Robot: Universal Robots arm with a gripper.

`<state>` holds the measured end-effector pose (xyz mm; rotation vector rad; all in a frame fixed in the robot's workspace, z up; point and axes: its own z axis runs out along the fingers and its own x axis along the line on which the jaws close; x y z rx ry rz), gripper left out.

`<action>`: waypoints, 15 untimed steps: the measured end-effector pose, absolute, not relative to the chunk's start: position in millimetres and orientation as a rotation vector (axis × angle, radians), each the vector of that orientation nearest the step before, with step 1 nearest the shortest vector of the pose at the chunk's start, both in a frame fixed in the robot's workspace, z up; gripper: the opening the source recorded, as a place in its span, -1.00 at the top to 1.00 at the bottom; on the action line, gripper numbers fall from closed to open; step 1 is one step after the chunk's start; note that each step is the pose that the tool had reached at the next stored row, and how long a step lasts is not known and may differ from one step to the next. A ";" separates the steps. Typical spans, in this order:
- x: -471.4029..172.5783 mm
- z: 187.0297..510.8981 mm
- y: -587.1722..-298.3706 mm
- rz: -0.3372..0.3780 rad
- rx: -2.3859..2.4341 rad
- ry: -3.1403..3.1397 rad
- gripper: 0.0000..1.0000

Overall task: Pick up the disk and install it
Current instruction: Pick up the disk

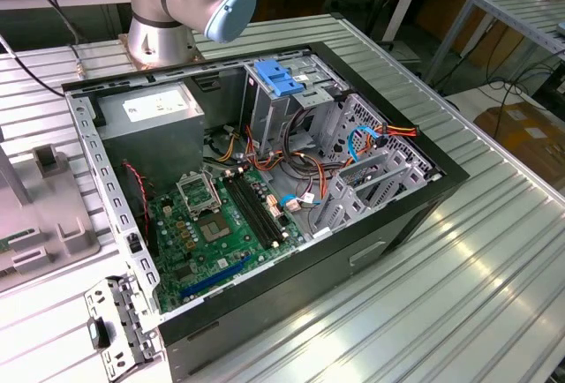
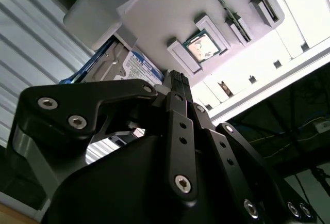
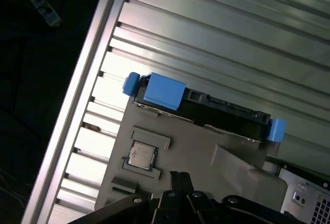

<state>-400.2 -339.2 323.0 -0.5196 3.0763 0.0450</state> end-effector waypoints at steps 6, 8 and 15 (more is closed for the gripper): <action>-400.2 322.9 -339.3 0.046 -0.639 3.055 0.79; -400.2 322.9 -339.2 0.047 -0.675 3.047 0.79; -400.2 322.9 -339.2 0.048 -0.836 3.009 0.79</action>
